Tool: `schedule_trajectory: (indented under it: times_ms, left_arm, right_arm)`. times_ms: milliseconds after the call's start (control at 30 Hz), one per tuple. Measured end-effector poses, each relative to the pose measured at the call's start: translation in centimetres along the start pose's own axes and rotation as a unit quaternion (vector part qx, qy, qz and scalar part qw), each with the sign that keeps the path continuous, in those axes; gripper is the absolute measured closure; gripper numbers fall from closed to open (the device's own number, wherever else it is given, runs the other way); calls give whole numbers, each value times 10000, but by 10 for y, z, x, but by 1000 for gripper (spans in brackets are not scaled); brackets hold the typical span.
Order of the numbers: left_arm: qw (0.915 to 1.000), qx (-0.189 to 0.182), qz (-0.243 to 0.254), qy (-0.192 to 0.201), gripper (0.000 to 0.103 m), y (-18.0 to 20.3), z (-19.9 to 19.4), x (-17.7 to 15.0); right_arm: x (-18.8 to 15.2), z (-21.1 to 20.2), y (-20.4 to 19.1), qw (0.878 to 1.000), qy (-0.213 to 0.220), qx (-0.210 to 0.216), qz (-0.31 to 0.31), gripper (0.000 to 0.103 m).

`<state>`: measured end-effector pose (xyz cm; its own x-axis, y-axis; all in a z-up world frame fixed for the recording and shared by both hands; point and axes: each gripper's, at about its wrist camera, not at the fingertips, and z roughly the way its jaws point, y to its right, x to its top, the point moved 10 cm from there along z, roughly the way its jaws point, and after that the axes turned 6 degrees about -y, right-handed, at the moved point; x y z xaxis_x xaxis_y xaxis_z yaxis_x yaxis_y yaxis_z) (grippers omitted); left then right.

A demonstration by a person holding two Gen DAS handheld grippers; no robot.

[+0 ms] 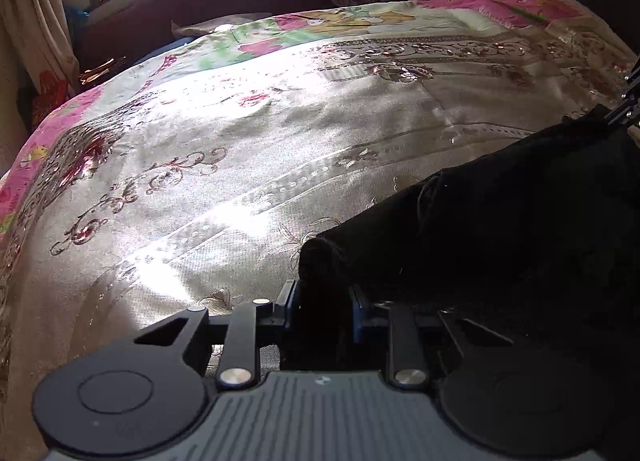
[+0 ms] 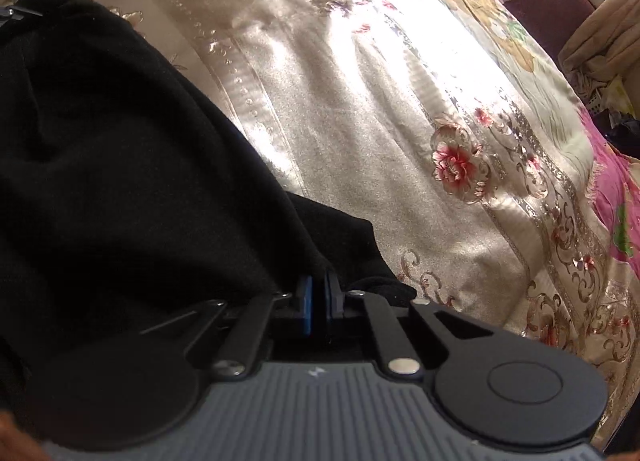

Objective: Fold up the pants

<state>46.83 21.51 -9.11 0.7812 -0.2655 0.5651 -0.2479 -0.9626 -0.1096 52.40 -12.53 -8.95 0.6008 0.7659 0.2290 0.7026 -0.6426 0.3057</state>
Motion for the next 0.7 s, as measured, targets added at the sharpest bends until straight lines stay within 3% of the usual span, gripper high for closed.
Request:
schedule_trajectory:
  times_ms: [167,333,500,600,700]
  left_arm:
    - [9990,47,-88,440,74,7,-38,3]
    - [9940,-120,-272,1057,75,16,-115,-15]
    - [9895,-220,-417,1368,75,38,-193,-86]
    - [9902,-304,-804,1101,75,47,-204,-146]
    - [9908,-177,-1122,736,75,53,-198,-202]
  right_arm:
    - [-14,-64,-7,9964,748,-55,396,97]
    - [-60,-143,-39,9886,1374,-16,615,97]
    - [-139,-199,-111,9869,1427,331,672,97]
    - [-196,-194,-171,9861,1152,723,954,97]
    - [-232,-166,-214,9821,743,1112,1328,97]
